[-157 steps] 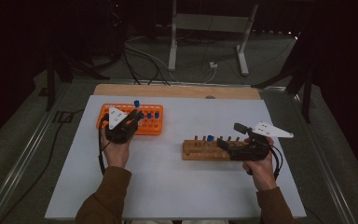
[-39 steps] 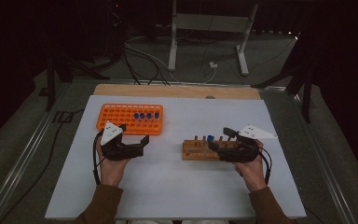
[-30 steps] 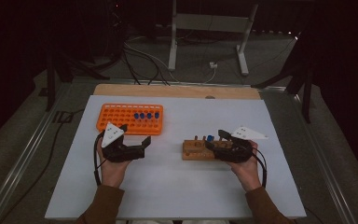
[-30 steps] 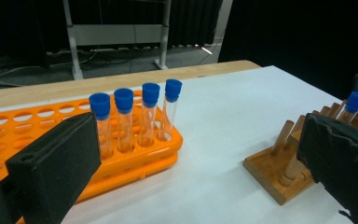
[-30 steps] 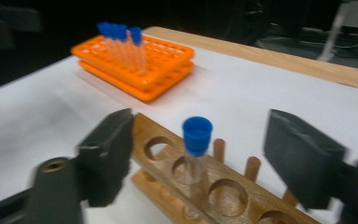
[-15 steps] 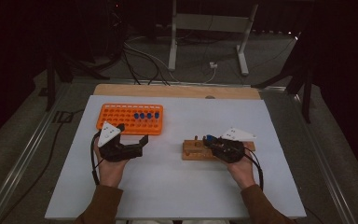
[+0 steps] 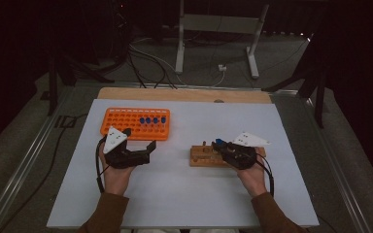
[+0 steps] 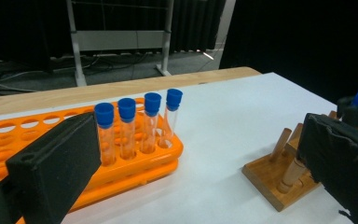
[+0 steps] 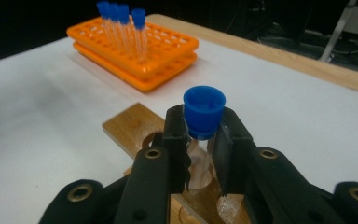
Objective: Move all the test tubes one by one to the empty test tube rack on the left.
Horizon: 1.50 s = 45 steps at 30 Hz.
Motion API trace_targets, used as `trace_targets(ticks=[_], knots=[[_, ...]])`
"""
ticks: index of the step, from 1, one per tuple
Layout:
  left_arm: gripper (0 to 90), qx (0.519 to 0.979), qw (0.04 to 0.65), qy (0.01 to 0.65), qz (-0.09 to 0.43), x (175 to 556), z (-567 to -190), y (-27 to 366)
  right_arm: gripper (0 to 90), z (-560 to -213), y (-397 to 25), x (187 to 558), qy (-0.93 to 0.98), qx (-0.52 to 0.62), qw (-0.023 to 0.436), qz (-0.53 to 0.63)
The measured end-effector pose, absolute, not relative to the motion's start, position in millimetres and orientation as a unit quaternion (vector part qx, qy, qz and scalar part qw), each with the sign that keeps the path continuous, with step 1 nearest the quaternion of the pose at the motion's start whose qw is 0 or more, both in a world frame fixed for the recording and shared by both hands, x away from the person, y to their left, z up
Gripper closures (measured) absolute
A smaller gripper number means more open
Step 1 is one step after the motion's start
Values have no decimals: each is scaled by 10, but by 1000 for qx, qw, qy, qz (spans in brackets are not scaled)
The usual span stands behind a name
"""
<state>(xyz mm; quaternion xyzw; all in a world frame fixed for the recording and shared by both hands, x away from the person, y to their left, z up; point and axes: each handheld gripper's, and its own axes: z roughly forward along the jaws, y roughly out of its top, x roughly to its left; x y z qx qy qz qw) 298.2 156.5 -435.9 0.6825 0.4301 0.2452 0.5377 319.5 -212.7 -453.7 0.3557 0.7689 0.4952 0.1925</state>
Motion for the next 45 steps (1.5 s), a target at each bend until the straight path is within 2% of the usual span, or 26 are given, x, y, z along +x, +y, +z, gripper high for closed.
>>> trace_targets(ticks=[22, 27, 39, 45], knots=[[8, 728, 538, 361, 224, 3047, -4337, 1109, 770, -4082, -2289, 3066, 735, 356, 204, 540], [9, 735, 543, 354, 200, 3056, -4303, 948, 770, -4077, -2266, 3056, 739, 354, 198, 538], [75, 759, 550, 308, 163, 3037, -4311, 518, 770, -4067, -2173, 3020, 749, 337, 175, 543], [169, 776, 539, 283, 165, 3017, -4321, 260, 769, -4064, -2123, 2998, 753, 327, 168, 545]])
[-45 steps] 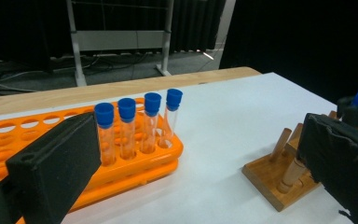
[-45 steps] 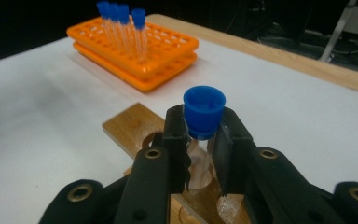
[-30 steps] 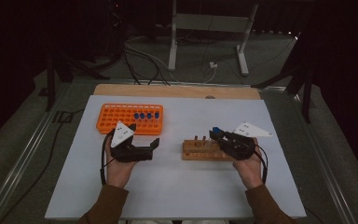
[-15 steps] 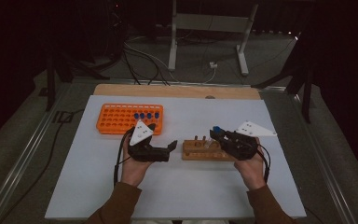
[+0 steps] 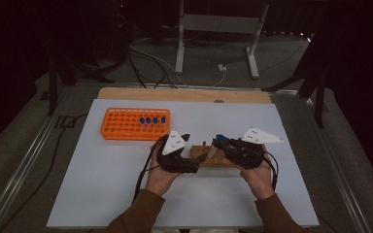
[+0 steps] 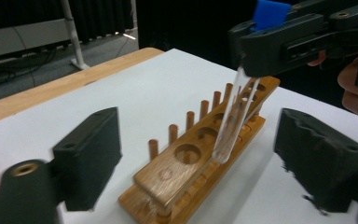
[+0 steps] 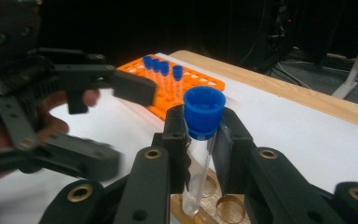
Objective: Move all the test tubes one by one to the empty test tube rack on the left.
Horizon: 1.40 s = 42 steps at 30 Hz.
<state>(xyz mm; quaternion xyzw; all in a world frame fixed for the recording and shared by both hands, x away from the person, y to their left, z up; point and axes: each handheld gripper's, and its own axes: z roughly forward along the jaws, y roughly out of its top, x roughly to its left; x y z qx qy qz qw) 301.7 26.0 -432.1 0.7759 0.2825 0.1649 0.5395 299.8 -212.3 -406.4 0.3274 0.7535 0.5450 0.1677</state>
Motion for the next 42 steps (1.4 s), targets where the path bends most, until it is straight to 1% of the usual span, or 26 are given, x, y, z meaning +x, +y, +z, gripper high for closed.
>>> trace_targets(ticks=[1, 8, 14, 19, 27, 34, 37, 39, 42], knots=[[176, 777, 538, 281, 166, 3019, -4325, 234, 769, -4066, -2112, 2995, 755, 326, 164, 545], [345, 789, 529, 261, 169, 3028, -4359, 60, 769, -4075, -2068, 2983, 760, 320, 159, 543], [545, 789, 541, 248, 155, 3045, -4363, 35, 769, -4078, -2058, 2979, 761, 317, 157, 544], [649, 787, 548, 244, 144, 3053, -4373, 21, 769, -4080, -2044, 2973, 763, 313, 156, 544], [762, 787, 554, 234, 141, 3041, -4370, 15, 770, -4086, -2039, 2974, 764, 313, 154, 543], [781, 786, 555, 230, 142, 3037, -4363, 8, 763, -4083, -2053, 2978, 763, 312, 152, 546], [782, 785, 554, 237, 146, 3056, -4363, 22, 668, -4071, -2068, 2975, 759, 308, 149, 553], [782, 784, 553, 241, 147, 3072, -4364, 38, 583, -4059, -2084, 2978, 757, 307, 144, 558], [782, 783, 552, 247, 149, 3097, -4359, 69, 497, -4059, -2117, 2996, 752, 316, 137, 562]])
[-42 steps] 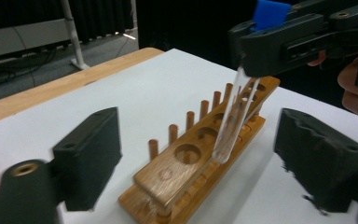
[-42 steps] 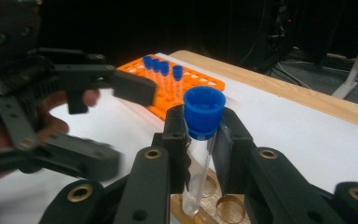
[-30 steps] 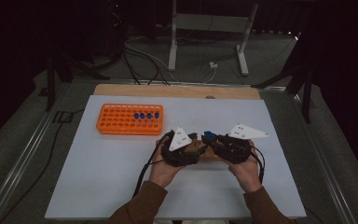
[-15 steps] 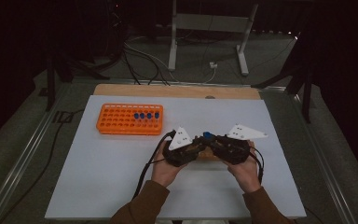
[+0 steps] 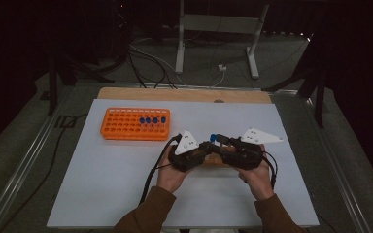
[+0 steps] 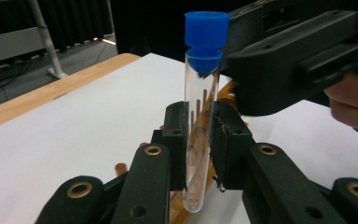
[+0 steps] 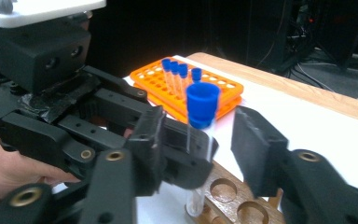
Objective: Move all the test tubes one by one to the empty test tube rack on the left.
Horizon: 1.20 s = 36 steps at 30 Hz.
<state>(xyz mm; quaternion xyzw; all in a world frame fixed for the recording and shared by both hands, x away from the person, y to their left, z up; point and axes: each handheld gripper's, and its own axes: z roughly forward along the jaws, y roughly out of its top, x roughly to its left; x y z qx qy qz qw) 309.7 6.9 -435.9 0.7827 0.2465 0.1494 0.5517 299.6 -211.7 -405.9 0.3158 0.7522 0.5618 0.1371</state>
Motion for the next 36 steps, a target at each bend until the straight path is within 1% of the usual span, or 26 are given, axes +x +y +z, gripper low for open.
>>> trace_targets(ticks=[4, 9, 12, 16, 21, 26, 36], knots=[[782, 781, 553, 249, 150, 3120, -4355, 106, 362, -4049, -2149, 3005, 747, 324, 140, 564], [782, 777, 554, 257, 154, 3144, -4345, 150, 174, -4045, -2169, 3017, 746, 336, 160, 553], [782, 774, 556, 260, 158, 3152, -4332, 184, 137, -4062, -2205, 3040, 744, 343, 160, 551], [782, 772, 554, 264, 164, 3158, -4313, 234, 56, -4069, -2258, 3055, 740, 347, 164, 552], [782, 770, 553, 268, 172, 3162, -4288, 298, 31, -4095, -2327, 3073, 738, 352, 165, 552], [782, 766, 555, 272, 178, 3181, -4270, 369, 25, -4116, -2379, 3089, 737, 357, 166, 550], [783, 752, 556, 297, 192, 3243, -4243, 571, 1, -4132, -2433, 3098, 736, 362, 168, 546]])
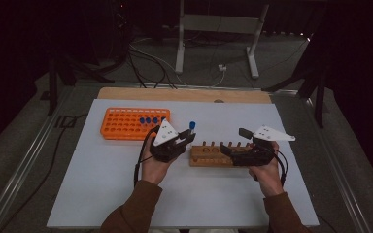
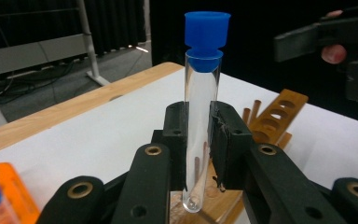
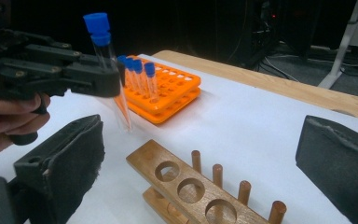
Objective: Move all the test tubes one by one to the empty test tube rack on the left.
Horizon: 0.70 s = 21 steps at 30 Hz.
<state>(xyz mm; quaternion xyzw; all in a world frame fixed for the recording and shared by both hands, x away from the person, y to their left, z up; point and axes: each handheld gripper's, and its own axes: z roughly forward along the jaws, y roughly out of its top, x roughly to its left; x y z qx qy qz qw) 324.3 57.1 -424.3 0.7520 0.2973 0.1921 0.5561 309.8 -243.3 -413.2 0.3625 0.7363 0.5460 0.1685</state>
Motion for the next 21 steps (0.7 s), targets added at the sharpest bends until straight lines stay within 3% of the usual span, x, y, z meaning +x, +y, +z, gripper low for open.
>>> trace_targets(ticks=[21], knots=[[782, 721, 551, 345, 240, 3354, -4197, 1076, 0, -4104, -2524, 3077, 726, 364, 178, 555]])
